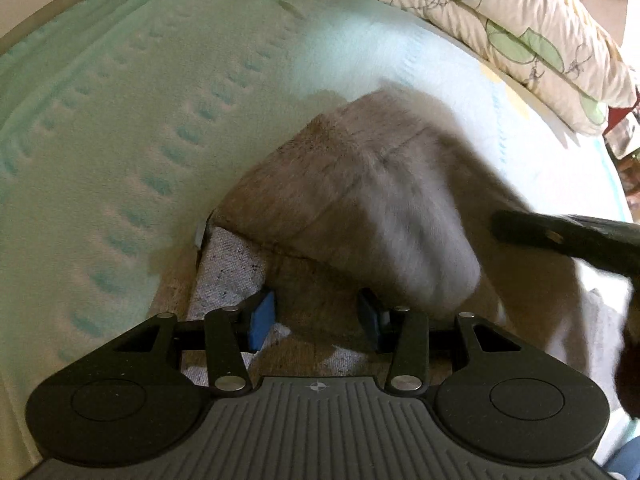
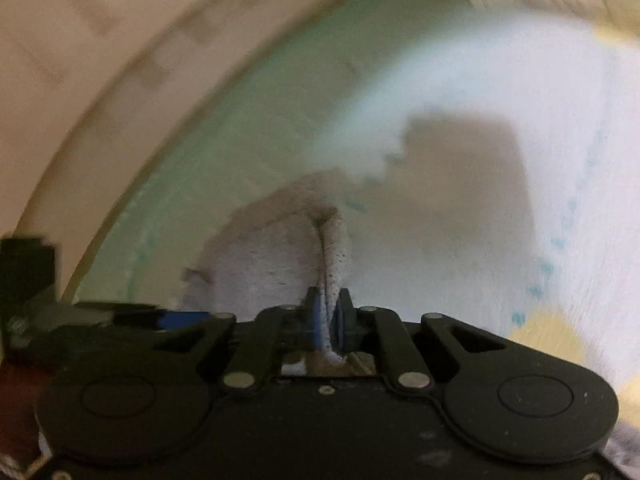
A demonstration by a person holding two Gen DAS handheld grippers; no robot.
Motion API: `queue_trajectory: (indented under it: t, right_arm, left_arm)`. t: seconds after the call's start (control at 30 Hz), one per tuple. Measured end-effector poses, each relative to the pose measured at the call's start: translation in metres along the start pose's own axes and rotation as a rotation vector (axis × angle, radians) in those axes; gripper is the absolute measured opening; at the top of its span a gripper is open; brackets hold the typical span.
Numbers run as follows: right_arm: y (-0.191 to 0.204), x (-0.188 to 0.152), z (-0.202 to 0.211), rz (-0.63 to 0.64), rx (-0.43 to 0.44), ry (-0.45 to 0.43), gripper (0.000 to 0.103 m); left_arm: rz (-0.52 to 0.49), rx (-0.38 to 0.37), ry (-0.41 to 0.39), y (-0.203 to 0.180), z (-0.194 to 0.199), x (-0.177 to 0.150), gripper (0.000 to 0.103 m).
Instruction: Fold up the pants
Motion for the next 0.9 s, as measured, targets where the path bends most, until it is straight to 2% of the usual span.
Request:
queue_trajectory:
  t: [0.07, 0.17, 0.33, 0.4, 0.47, 0.53, 0.63, 0.8, 0.9]
  right_arm:
    - [0.033, -0.003, 0.025, 0.103, 0.045, -0.045, 0.010]
    - [0.078, -0.028, 0.049, 0.225, 0.113, -0.045, 0.010]
    - [0.127, -0.096, 0.044, 0.498, 0.090, 0.044, 0.010]
    - [0.139, -0.116, 0.039, 0.542, 0.102, 0.080, 0.010]
    - [0.146, -0.126, 0.036, 0.578, 0.099, 0.101, 0.010]
    - [0.149, -0.128, 0.031, 0.579, 0.097, 0.116, 0.011]
    - [0.146, -0.124, 0.025, 0.553, 0.108, 0.147, 0.011]
    - [0.143, -0.125, 0.021, 0.574, 0.106, 0.179, 0.013]
    - [0.140, -0.122, 0.022, 0.549, 0.108, 0.167, 0.013]
  left_arm:
    - [0.031, -0.012, -0.008, 0.004, 0.005, 0.000, 0.043]
    - [0.063, -0.014, -0.020, 0.013, 0.015, -0.001, 0.041]
    - [0.024, 0.138, -0.067, 0.036, 0.049, -0.001, 0.043]
    - [0.022, 0.201, -0.097, 0.049, 0.065, 0.003, 0.043]
    - [0.025, 0.233, -0.139, 0.056, 0.080, 0.009, 0.043]
    - [0.034, 0.228, -0.189, 0.054, 0.097, 0.019, 0.043]
    - [0.005, 0.172, -0.240, 0.036, 0.108, 0.035, 0.044]
    - [-0.028, 0.084, -0.220, 0.011, 0.089, 0.050, 0.045]
    - [0.005, 0.094, -0.182, 0.020, 0.068, 0.056, 0.045]
Point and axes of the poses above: each gripper's, at about its wrist camera, not at the fingertips, and z roughly against the way its jaws point, y to its left, x to its top, the point moved 7 cm from there along -z, roughly the way its jaws point, and after that the axes turned 9 degrees about -y, right-handed, at the moved point
